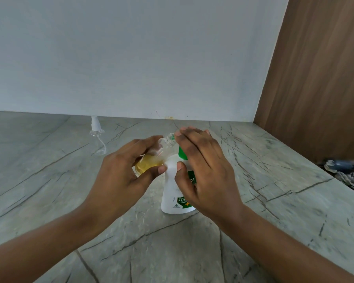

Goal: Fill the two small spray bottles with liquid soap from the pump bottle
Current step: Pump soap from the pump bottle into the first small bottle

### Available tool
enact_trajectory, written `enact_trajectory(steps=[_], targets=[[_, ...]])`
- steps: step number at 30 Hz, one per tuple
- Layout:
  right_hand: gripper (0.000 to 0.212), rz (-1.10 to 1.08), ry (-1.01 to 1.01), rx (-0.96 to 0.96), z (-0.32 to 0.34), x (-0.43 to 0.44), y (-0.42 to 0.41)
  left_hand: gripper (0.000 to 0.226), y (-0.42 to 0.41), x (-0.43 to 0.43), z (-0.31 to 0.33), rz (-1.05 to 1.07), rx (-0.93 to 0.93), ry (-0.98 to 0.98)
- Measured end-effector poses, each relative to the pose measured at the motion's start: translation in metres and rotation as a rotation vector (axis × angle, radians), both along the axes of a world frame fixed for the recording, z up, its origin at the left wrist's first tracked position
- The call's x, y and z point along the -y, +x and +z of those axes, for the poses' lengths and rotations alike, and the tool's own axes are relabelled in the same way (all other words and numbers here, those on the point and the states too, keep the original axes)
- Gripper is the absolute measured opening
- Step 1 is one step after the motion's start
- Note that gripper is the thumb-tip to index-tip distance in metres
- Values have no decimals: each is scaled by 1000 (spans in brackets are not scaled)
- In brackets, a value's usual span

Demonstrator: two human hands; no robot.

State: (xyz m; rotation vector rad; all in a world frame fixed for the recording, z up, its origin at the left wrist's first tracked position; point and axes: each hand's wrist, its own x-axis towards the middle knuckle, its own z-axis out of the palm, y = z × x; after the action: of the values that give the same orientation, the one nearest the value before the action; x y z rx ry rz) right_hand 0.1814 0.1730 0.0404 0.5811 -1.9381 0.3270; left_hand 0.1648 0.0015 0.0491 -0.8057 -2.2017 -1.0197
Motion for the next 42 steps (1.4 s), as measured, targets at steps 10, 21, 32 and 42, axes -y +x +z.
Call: enact_trajectory(steps=[10, 21, 32, 42], targets=[[40, -55, 43, -5, 11, -3, 1, 48, 0, -2, 5, -20, 84, 60], [42, -92, 40, 40, 18, -3, 4, 54, 2, -4, 11, 4, 180, 110], [41, -49, -22, -14, 16, 1, 6, 53, 2, -3, 13, -42, 241, 159], [35, -20, -28, 6, 7, 0, 2, 53, 0, 0, 4, -30, 262, 140]])
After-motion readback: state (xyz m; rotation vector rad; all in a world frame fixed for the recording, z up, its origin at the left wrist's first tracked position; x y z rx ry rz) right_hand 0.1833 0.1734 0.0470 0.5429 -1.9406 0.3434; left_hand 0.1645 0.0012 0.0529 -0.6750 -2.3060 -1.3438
